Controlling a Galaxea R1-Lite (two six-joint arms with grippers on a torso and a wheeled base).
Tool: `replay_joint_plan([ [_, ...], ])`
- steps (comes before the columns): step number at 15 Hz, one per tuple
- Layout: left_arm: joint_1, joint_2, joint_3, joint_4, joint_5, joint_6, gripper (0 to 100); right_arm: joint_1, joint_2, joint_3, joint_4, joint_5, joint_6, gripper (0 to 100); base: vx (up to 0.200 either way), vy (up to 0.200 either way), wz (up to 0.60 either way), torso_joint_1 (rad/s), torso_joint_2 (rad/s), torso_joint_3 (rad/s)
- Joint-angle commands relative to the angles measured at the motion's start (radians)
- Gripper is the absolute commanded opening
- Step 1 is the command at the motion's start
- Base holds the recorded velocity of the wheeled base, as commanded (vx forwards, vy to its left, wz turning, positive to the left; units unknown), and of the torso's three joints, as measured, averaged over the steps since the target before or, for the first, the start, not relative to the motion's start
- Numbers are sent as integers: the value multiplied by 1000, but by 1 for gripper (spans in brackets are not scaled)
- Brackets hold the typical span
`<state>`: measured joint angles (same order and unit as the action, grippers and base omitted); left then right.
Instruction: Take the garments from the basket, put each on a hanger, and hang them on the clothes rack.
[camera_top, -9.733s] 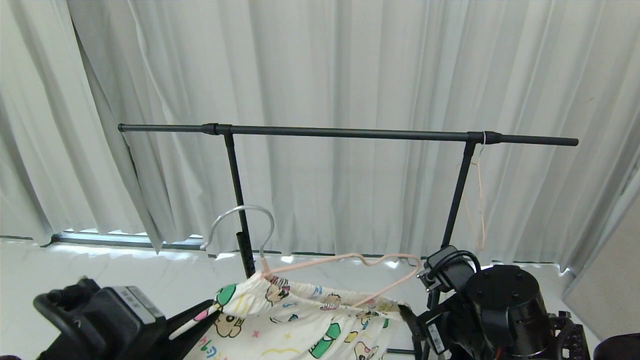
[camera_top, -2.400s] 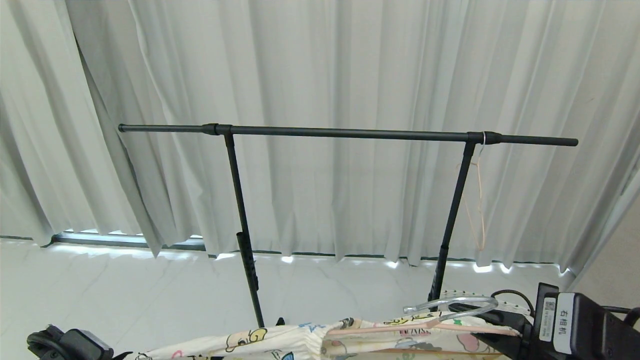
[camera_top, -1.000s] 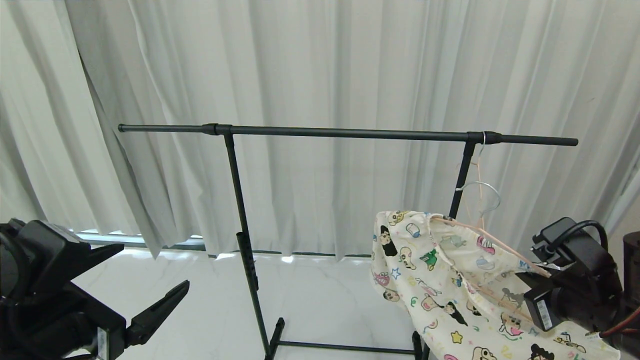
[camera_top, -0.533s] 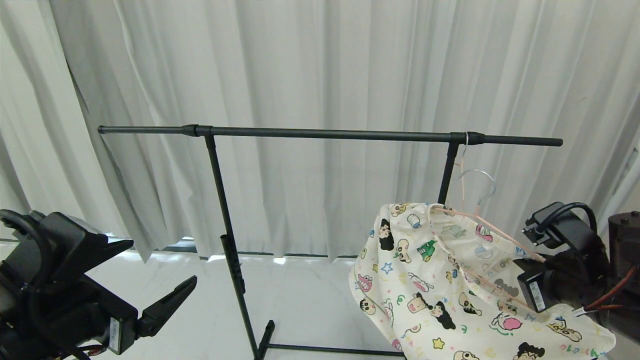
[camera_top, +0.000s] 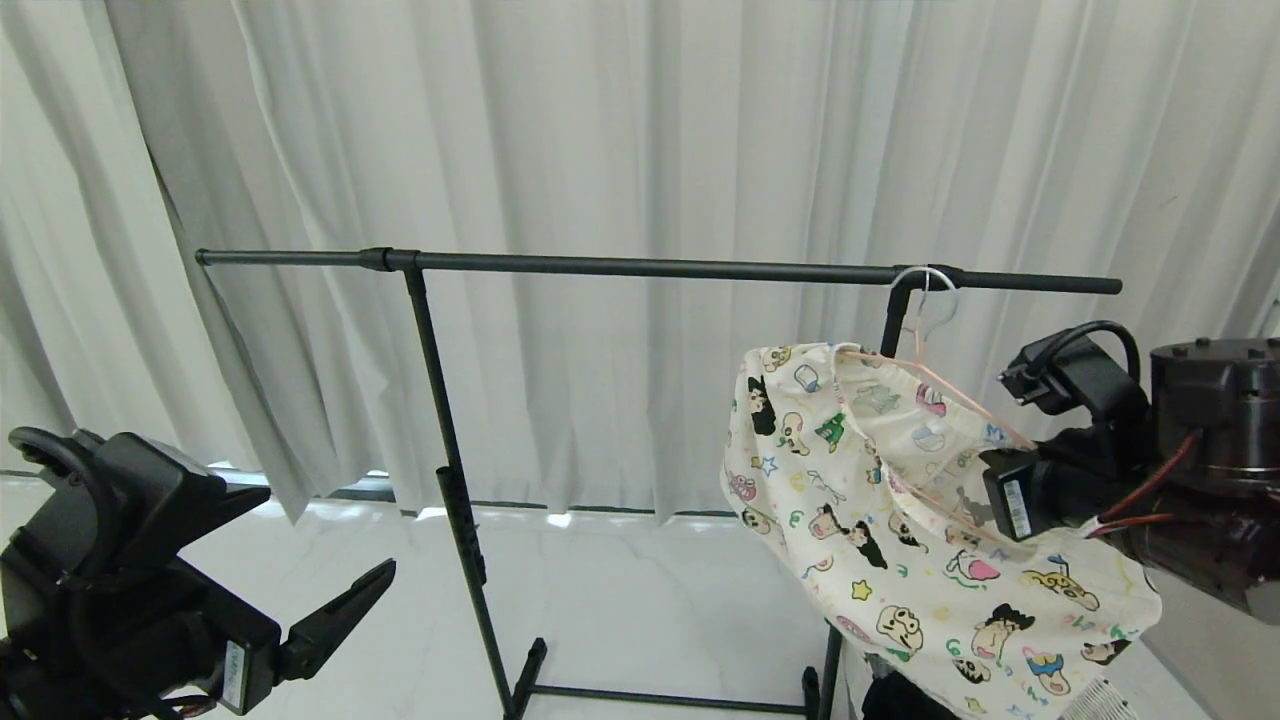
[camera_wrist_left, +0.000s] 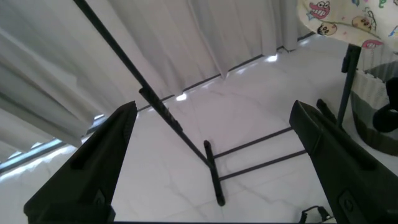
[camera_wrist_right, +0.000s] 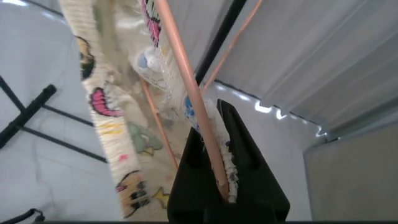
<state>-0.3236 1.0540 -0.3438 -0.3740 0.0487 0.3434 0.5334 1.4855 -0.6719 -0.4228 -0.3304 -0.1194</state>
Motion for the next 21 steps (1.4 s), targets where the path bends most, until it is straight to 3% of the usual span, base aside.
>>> replay_joint_plan([
  [1, 0, 1, 0, 0, 0, 0, 100, 7, 56, -123, 87, 1, 4, 0, 0, 0, 0, 0, 0, 0],
  [2, 0, 1, 0, 0, 0, 0, 100, 10, 68, -176, 144, 1, 17, 0, 0, 0, 0, 0, 0, 0],
  [3, 0, 1, 0, 0, 0, 0, 100, 42, 107, -324, 308, -1, 112, 0, 0, 0, 0, 0, 0, 0],
  [4, 0, 1, 0, 0, 0, 0, 100, 63, 124, -387, 387, -7, 173, 0, 0, 0, 0, 0, 0, 0],
  [6, 0, 1, 0, 0, 0, 0, 100, 115, 185, -518, 535, -119, 320, 0, 0, 0, 0, 0, 0, 0],
  [8, 0, 1, -1, 0, 0, 0, 100, 145, 234, -586, 579, -183, 415, 0, 200, 0, 0, 0, 0, 5],
  [14, 0, 0, 0, 0, 0, 0, 100, 145, 246, -584, 585, -248, 417, 0, 200, 133, 0, 2, 2, 2],
  [21, -3, -3, 0, 0, -1, 2, 100, 128, 246, -560, 585, -277, 415, 0, 200, 0, 0, 1, 4, 1],
])
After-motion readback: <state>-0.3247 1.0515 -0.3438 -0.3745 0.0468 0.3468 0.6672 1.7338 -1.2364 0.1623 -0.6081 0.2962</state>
